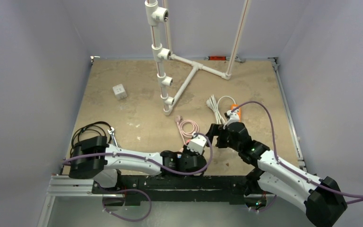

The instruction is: Pull the plug off the socket

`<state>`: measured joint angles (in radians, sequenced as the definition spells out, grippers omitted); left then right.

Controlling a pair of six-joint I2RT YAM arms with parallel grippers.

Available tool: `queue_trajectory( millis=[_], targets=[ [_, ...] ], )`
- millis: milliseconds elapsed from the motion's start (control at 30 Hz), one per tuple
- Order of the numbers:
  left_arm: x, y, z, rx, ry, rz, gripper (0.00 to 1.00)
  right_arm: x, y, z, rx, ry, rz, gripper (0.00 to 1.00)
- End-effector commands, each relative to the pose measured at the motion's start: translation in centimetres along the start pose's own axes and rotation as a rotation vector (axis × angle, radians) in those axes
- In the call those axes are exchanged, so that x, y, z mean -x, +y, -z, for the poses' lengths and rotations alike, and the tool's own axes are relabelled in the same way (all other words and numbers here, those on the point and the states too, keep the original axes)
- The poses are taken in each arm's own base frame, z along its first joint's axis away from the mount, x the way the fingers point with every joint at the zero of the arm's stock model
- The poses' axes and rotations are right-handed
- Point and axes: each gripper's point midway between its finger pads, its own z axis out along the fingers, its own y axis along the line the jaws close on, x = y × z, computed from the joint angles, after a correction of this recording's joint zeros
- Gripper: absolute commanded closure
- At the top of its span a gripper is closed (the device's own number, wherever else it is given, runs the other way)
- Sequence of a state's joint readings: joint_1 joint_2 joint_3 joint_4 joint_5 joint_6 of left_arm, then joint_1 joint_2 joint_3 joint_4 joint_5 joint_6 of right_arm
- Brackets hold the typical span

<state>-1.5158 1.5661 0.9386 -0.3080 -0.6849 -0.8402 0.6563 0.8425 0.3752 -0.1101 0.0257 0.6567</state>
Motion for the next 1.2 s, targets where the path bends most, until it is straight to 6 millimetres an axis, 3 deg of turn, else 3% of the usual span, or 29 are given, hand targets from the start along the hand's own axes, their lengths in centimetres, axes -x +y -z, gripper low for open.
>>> queue_trajectory(
  millis=[0, 267, 467, 800, 967, 1167],
  targets=[
    [3.7, 0.6, 0.5, -0.067, -0.078, 0.113, 1.00, -0.7, 0.3, 0.2, 0.034, 0.000, -0.031, 0.04],
    [4.6, 3.1, 0.1, -0.066, -0.076, 0.166, 1.00, -2.1, 1.7, 0.2, 0.143, 0.035, -0.073, 0.04],
    [5.6, 4.5, -0.5, -0.105, -0.090, 0.252, 1.00, -3.4, 3.4, 0.5, 0.278, 0.056, -0.113, 0.14],
    [8.1, 6.2, -0.6, -0.114, -0.154, 0.361, 1.00, -2.5, 6.7, 2.4, 0.478, -0.034, -0.171, 0.14],
    [8.6, 6.1, -0.8, -0.128, -0.175, 0.389, 1.00, -2.8, 6.9, 2.2, 0.484, -0.029, -0.164, 0.15],
    [8.9, 6.0, -0.9, -0.134, -0.182, 0.407, 1.00, -3.8, 7.4, 1.9, 0.507, -0.006, -0.161, 0.24]
  ],
)
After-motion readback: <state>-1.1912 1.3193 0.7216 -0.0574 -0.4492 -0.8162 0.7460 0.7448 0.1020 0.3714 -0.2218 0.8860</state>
